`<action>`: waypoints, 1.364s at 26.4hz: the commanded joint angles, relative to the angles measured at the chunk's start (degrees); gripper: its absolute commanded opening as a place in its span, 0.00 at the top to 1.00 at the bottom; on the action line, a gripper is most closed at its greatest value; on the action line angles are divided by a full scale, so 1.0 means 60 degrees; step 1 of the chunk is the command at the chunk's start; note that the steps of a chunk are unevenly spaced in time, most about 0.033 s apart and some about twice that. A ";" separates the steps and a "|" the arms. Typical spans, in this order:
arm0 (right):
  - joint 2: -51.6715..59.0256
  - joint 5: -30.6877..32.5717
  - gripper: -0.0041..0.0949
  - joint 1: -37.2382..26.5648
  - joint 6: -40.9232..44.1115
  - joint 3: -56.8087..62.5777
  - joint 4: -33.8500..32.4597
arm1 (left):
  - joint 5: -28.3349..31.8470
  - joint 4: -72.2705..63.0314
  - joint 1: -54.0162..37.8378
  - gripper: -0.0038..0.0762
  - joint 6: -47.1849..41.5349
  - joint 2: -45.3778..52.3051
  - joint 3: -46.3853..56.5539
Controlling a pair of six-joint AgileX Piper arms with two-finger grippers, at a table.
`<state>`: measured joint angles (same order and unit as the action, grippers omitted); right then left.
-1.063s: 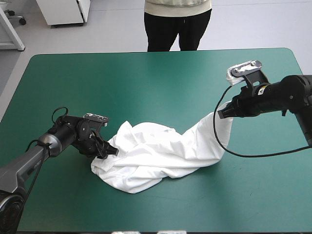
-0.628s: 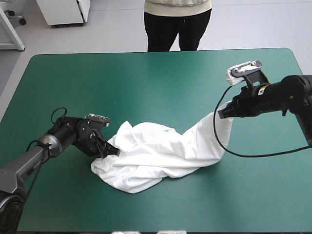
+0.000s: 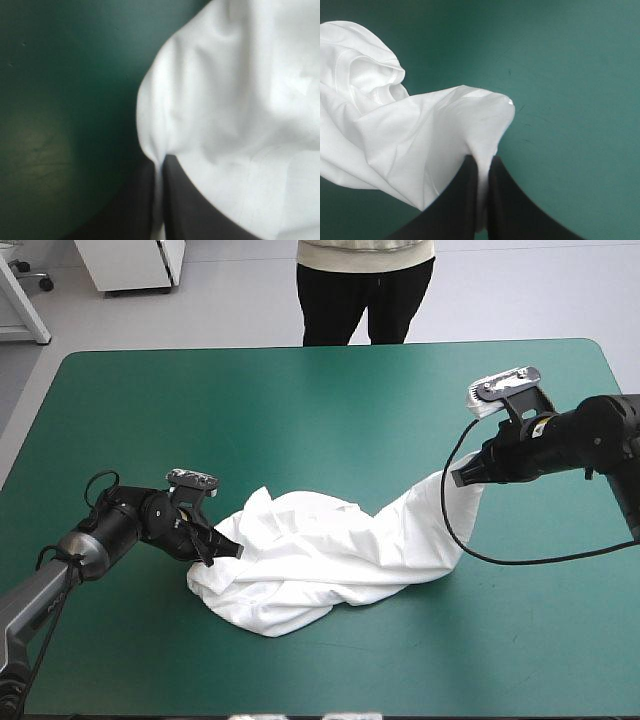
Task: Fold the cloth
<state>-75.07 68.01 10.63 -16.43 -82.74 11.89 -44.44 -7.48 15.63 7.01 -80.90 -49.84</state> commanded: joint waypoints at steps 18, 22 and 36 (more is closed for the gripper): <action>0.0741 -0.0806 0.96 -0.0022 0.0053 -0.2712 -0.0465 | -0.1085 0.0493 0.0039 0.96 0.0096 0.1882 -0.5408; 0.0879 -0.0806 0.96 -0.0022 -0.0056 -0.3562 -0.0465 | -0.1203 0.0771 0.0039 0.96 0.0147 0.2023 -0.6566; 0.1474 -0.0830 0.96 -0.0022 -0.0695 -0.6356 -0.0487 | -0.2409 0.0855 0.0039 0.96 0.1174 0.2185 -1.1037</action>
<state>-67.91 67.18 10.63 -19.41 -116.25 9.03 -61.29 -2.20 15.63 12.45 -69.28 -110.05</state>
